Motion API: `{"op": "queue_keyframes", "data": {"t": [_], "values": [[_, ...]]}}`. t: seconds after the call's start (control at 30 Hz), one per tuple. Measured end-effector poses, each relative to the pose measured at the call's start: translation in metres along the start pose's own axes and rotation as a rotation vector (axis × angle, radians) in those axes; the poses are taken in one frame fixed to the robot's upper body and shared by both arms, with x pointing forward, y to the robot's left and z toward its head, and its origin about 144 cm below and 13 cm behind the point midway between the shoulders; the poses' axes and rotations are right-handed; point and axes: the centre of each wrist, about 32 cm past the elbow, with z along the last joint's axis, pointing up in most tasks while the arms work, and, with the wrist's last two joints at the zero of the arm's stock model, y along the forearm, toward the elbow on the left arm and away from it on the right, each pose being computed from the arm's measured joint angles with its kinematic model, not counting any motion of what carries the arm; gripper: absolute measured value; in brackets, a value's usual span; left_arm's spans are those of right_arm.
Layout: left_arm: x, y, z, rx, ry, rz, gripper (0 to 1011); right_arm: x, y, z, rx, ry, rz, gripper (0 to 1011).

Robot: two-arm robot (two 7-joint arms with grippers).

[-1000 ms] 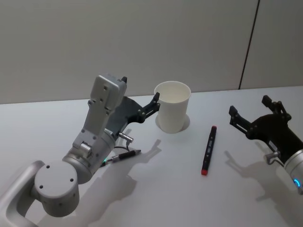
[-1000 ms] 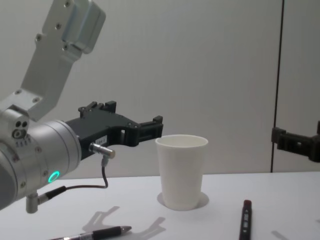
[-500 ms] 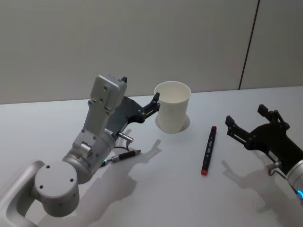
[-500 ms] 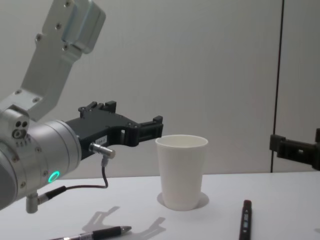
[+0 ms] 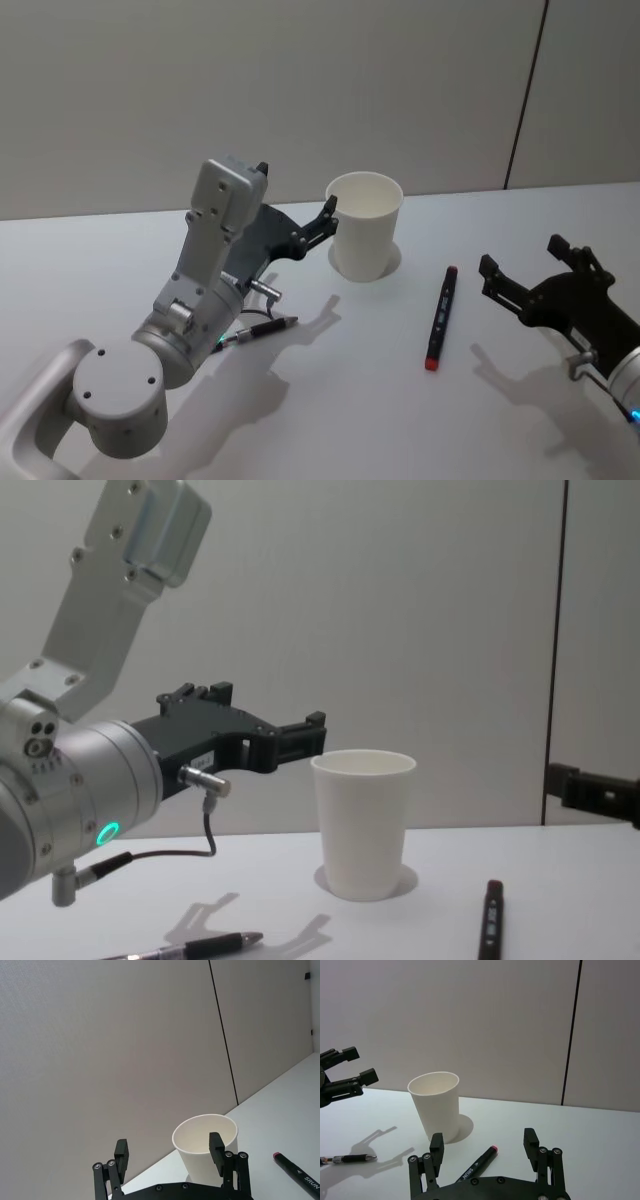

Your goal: Place the pen into the pen holder.

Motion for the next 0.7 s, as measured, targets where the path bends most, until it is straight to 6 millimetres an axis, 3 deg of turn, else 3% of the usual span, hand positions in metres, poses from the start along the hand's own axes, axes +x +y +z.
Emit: {"op": "queue_keyframes", "data": {"t": [0.7], "values": [[0.000, 0.000, 0.000, 0.000, 0.000, 0.000, 1001, -0.014, 0.025, 0.010, -0.168, 0.033, -0.006, 1002]]}}
